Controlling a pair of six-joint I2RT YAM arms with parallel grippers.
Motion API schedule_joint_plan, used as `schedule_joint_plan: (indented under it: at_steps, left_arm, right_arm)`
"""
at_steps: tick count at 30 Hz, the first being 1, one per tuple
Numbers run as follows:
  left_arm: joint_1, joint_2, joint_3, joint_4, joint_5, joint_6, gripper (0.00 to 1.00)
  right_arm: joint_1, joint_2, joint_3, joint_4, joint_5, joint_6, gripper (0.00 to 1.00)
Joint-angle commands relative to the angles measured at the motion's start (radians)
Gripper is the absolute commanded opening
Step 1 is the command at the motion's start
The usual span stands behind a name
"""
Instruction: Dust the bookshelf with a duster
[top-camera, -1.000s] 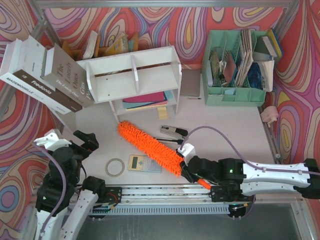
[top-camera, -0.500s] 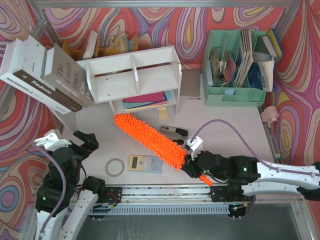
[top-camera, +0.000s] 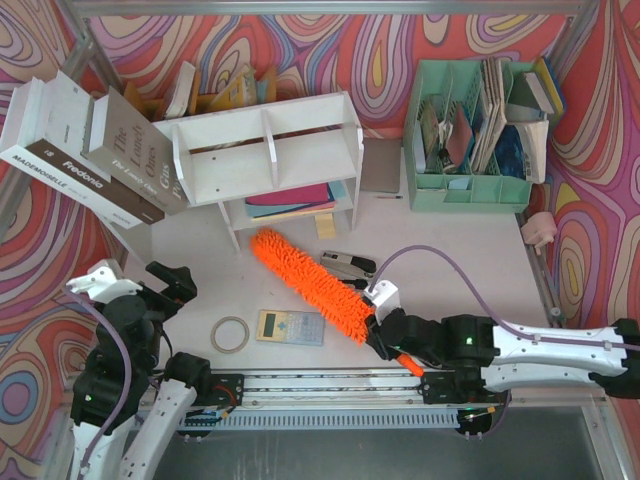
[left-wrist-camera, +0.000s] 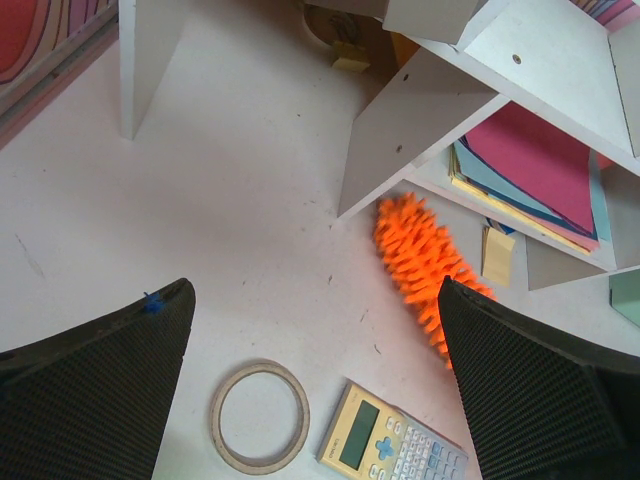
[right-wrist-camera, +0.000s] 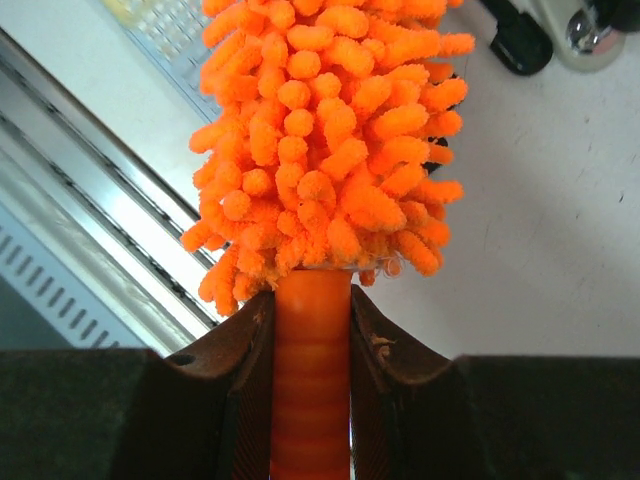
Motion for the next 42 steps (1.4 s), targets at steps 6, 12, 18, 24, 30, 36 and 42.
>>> schedule_joint_plan:
  at_steps: [6,12,18,24,30,36,42]
  left_arm:
    - [0.007,-0.016,-0.016,0.004,-0.002,-0.008,0.98]
    - [0.007,-0.015,-0.016,0.005,-0.004,-0.008,0.98]
    - [0.007,-0.015,-0.016,0.005,-0.001,-0.008,0.98]
    - [0.007,-0.015,-0.016,0.004,-0.003,-0.007,0.98]
    - [0.007,-0.018,-0.016,0.004,-0.006,-0.008,0.98]
    - [0.007,-0.017,-0.016,0.003,-0.006,-0.008,0.99]
    - [0.007,-0.017,-0.016,0.005,-0.007,-0.008,0.99]
  right_arm:
    - [0.003,-0.033,-0.040,0.028,0.118,0.102,0.00]
    - [0.002,-0.158,-0.037,-0.074,0.265,0.242,0.00]
    - [0.002,-0.146,-0.066,-0.049,0.270,0.289,0.00]
    - [0.003,-0.036,-0.092,0.243,0.159,0.167,0.00]
    - [0.002,0.072,-0.098,0.529,0.053,0.065,0.00]
    - [0.003,0.192,-0.067,0.611,0.004,0.034,0.00]
    - [0.002,0.250,-0.057,0.584,-0.002,0.051,0.00]
